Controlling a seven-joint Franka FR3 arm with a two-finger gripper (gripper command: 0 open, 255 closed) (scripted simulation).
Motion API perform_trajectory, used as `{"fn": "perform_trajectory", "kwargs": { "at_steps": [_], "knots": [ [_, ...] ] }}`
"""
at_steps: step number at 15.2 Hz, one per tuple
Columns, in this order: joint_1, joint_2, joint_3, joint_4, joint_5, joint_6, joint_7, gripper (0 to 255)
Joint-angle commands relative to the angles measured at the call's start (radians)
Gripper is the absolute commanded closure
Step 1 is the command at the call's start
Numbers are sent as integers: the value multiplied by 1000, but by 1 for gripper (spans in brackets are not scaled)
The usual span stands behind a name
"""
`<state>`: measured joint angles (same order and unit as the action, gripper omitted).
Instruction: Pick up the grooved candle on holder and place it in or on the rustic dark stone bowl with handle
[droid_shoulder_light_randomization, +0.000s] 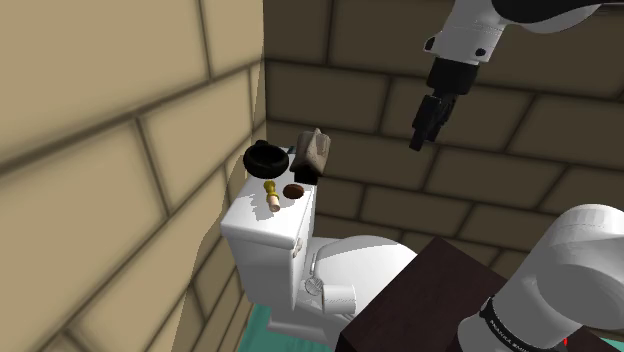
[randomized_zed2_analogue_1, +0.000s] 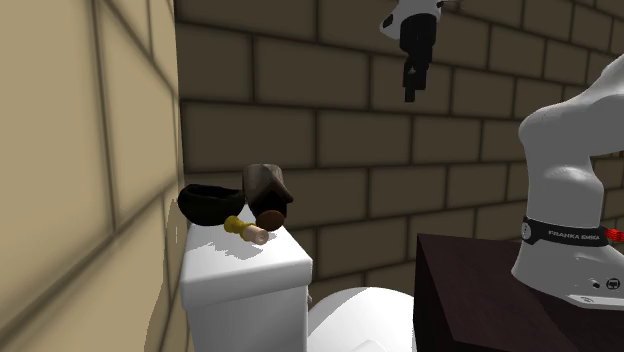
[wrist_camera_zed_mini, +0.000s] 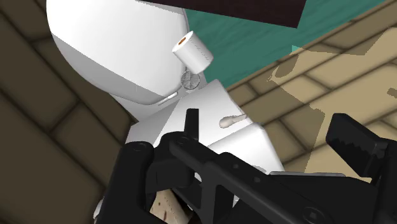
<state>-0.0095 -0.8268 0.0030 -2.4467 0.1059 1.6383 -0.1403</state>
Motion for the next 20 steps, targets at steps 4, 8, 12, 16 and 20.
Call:
{"fn": "perform_trajectory", "kwargs": {
  "at_steps": [4,8,12,16,20],
  "knots": [
    [8,75,24,-23,21,112,17,0],
    [19,192,55,-33,44,258,38,0],
    [27,327,84,-18,62,397,58,0],
    [34,473,111,22,71,523,80,0],
    [39,626,135,84,68,633,107,0]
  ]
}}
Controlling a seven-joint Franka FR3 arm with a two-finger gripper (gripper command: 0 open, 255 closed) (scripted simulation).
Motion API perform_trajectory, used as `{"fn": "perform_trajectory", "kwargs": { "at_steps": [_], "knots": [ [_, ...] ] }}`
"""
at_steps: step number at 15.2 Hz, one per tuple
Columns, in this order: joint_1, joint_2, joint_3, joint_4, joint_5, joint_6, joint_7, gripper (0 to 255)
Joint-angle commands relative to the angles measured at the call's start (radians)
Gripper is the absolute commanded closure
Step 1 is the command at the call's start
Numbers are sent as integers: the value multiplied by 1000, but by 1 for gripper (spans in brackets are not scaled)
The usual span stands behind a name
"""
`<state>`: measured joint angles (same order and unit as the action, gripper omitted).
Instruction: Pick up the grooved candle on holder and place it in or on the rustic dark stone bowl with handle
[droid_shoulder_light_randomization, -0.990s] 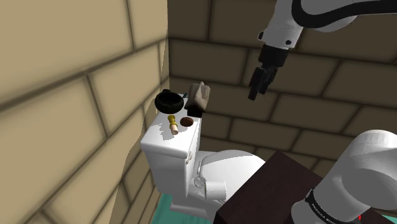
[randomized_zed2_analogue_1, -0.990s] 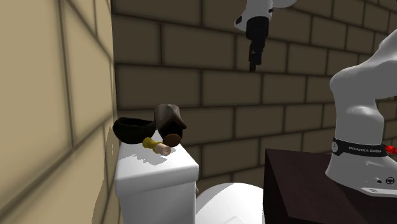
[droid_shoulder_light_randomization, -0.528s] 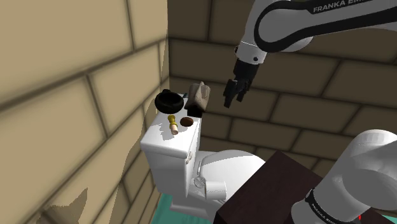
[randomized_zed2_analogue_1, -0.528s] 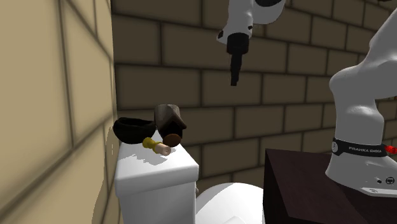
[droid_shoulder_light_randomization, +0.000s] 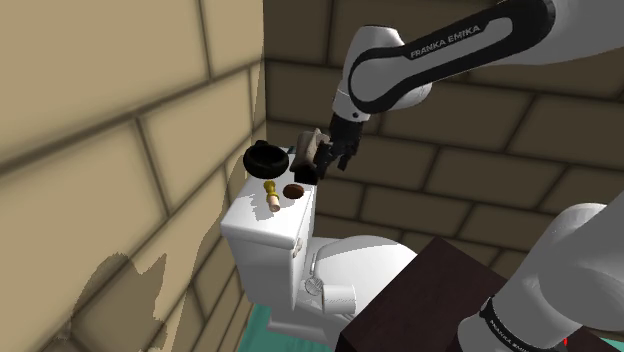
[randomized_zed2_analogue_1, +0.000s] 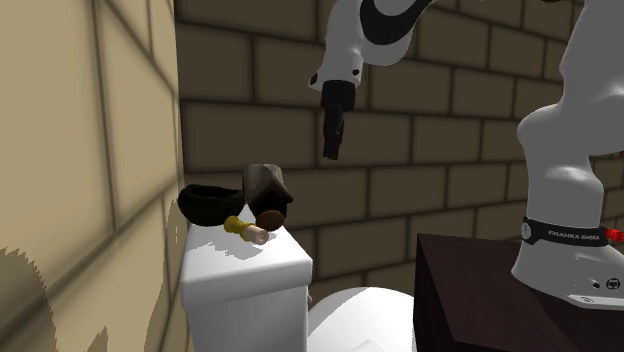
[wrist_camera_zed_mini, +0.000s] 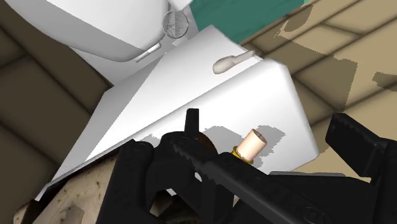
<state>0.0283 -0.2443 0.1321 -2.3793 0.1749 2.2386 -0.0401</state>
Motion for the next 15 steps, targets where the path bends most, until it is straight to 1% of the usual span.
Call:
{"fn": "perform_trajectory", "kwargs": {
  "at_steps": [1,8,15],
  "knots": [
    [2,82,11,36,-4,57,14,0],
    [16,354,33,205,-48,192,76,0],
    [52,624,23,441,-107,257,141,0]
  ]
}}
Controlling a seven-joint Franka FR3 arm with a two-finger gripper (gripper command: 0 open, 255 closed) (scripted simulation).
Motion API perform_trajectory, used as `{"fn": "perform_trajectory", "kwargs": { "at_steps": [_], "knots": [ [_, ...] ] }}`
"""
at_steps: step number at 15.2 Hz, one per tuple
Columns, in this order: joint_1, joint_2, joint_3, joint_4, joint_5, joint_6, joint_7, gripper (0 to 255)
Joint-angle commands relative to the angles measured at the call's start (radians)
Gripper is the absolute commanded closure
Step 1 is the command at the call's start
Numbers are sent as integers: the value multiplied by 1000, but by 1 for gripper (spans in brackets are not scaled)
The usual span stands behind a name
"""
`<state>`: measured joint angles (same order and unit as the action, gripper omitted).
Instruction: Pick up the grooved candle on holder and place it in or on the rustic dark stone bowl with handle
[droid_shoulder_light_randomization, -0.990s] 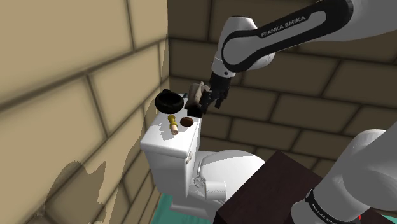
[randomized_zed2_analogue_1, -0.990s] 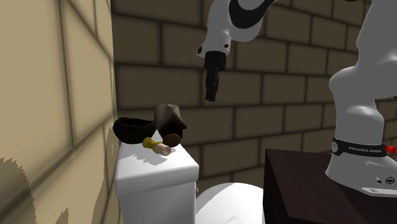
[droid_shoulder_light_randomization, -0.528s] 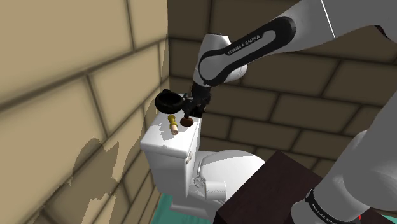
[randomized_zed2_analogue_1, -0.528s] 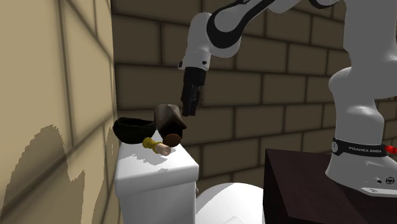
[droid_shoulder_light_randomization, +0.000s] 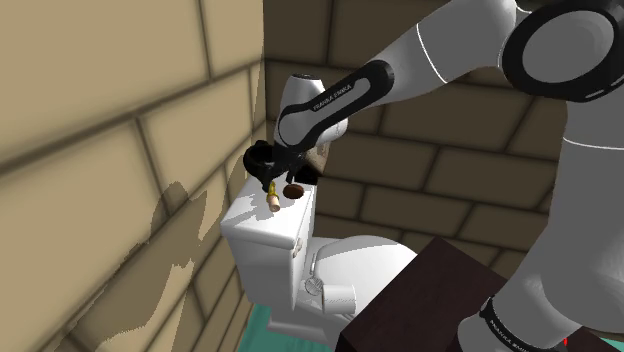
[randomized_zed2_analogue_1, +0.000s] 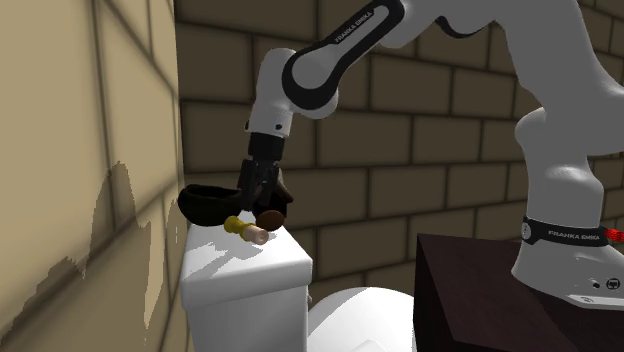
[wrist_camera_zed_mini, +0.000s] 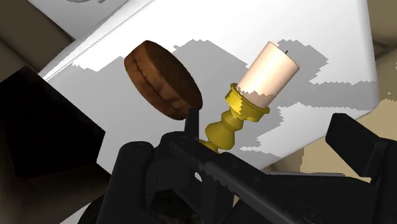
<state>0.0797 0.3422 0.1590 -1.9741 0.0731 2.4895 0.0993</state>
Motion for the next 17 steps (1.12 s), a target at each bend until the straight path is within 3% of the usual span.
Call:
{"fn": "perform_trajectory", "kwargs": {
  "at_steps": [1,9,16,17],
  "knots": [
    [5,61,-5,59,-10,9,6,0],
    [17,145,-11,78,-21,75,13,0],
    [16,145,-10,78,-21,75,13,0],
    [17,147,-10,80,-22,74,14,255]
  ]
}}
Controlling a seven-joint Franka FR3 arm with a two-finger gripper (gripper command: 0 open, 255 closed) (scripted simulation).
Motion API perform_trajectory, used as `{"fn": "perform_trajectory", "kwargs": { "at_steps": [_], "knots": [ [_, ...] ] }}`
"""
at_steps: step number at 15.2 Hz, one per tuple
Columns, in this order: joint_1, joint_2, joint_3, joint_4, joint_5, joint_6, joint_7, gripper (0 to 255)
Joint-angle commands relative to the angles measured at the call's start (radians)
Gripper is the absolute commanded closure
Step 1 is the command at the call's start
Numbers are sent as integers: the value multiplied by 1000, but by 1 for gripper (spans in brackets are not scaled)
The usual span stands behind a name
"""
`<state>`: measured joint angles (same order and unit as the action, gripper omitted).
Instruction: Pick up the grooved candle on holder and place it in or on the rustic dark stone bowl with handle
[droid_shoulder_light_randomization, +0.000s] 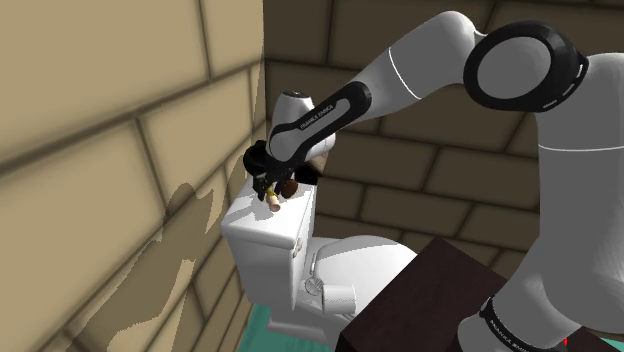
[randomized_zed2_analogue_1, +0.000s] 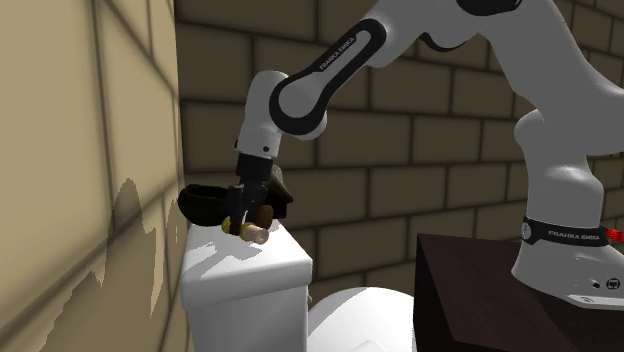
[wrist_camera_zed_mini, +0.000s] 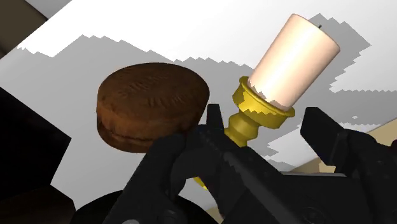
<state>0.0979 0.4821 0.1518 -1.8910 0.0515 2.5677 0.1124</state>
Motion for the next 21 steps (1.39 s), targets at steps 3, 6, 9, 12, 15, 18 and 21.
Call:
{"fn": "perform_trajectory", "kwargs": {
  "at_steps": [3,6,9,12,15,18,21],
  "knots": [
    [-6,11,-3,-6,1,2,-5,255],
    [-8,4,-2,-10,2,-1,-8,255],
    [-2,5,-2,-5,0,-4,0,255],
    [-4,-22,-1,-2,2,-34,2,255],
    [-5,-47,1,4,4,-65,3,255],
    [-7,-72,2,11,6,-97,4,255],
    [-8,-95,3,21,8,-129,6,255]
  ]
}}
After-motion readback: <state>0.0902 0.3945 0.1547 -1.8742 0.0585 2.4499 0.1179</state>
